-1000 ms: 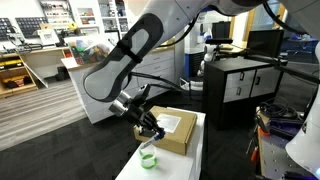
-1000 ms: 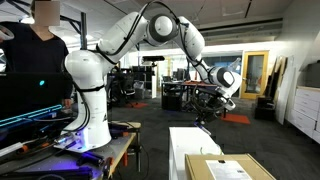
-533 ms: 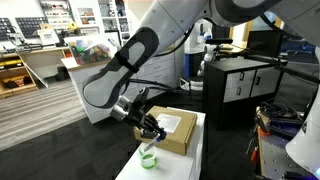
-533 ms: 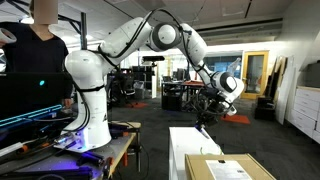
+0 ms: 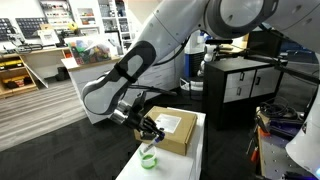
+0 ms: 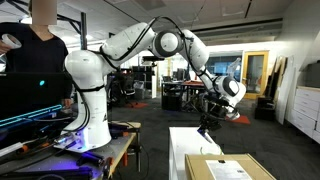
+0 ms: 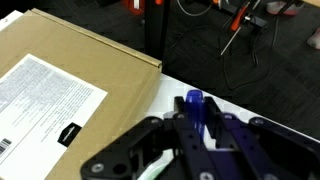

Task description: Take the marker from the top of the box and put it in the cup

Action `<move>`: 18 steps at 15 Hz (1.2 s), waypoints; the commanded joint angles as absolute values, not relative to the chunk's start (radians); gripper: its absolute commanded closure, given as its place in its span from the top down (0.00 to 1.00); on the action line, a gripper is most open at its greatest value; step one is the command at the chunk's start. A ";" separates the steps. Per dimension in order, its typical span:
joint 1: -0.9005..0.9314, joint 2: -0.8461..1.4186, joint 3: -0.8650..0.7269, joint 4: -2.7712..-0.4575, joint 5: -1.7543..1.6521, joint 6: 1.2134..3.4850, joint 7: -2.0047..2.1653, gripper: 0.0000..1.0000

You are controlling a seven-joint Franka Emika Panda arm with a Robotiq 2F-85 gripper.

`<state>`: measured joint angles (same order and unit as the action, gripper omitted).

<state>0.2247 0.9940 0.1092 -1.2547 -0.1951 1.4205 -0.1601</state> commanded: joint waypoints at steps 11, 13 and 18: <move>0.241 1.185 0.101 -1.024 -0.221 1.349 -0.215 0.07; 0.243 1.201 0.100 -1.004 -0.220 1.341 -0.218 0.07; 0.243 1.228 0.100 -0.965 -0.213 1.334 -0.216 0.48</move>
